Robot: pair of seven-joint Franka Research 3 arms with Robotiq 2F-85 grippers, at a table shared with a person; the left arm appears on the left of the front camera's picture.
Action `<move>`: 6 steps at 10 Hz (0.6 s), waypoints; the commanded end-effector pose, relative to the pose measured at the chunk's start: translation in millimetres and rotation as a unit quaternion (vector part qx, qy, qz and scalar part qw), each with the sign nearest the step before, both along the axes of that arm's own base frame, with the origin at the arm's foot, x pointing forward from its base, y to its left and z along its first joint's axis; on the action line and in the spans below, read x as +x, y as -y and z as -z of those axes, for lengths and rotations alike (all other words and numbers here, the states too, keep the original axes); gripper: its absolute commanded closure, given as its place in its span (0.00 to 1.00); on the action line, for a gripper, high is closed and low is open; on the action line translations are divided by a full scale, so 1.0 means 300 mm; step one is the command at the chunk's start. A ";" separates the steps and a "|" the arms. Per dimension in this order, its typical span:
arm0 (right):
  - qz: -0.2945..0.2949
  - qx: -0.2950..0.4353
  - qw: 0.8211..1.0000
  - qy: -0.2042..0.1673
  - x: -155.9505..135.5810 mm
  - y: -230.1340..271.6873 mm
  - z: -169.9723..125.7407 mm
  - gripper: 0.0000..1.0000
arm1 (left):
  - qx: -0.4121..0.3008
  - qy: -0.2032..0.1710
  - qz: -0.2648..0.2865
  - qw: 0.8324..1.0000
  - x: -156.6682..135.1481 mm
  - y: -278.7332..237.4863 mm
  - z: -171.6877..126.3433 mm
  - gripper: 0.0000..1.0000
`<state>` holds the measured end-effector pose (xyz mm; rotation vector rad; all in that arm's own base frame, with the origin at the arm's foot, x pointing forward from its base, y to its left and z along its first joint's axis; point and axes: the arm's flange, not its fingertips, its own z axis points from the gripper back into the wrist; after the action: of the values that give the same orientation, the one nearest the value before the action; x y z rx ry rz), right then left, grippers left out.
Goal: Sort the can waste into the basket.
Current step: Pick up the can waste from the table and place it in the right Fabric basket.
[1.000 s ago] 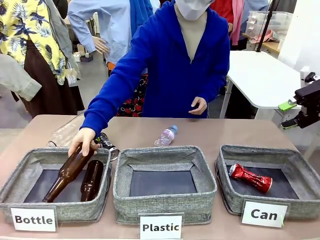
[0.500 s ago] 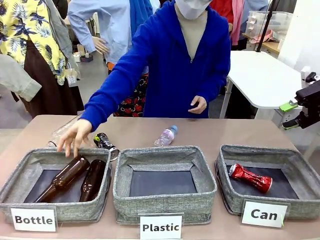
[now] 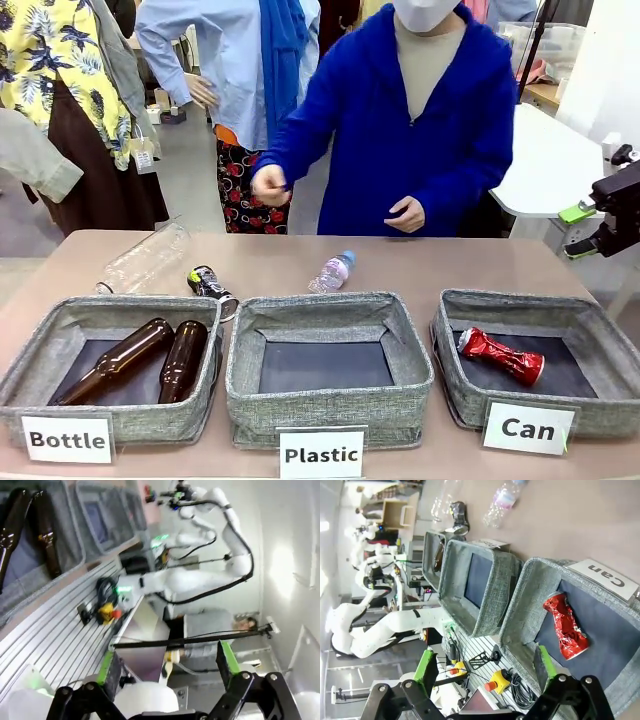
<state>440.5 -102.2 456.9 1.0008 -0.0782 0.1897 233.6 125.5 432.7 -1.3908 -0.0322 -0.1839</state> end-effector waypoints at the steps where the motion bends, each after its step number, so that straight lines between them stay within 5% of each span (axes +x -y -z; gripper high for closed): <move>1: -0.007 -0.001 1.000 0.009 -0.005 0.007 -0.010 0.00 | 0.060 -0.040 0.049 0.996 0.033 0.219 0.078 0.00; 4: -0.007 -0.001 1.000 0.009 -0.005 0.007 -0.010 0.00 | 0.141 -0.092 0.055 0.984 0.075 0.331 0.186 0.00; 5: -0.007 -0.001 1.000 0.009 -0.005 0.007 -0.010 0.00 | 0.084 -0.048 0.077 0.992 0.156 0.218 0.066 0.00; 6: -0.007 -0.001 1.000 0.009 -0.005 0.007 -0.010 0.00 | 0.084 -0.048 0.077 0.992 0.156 0.218 0.066 0.00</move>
<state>440.5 -102.2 456.8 1.0006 -0.0782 0.1896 289.8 53.6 404.1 -1.1949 0.1915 -0.2192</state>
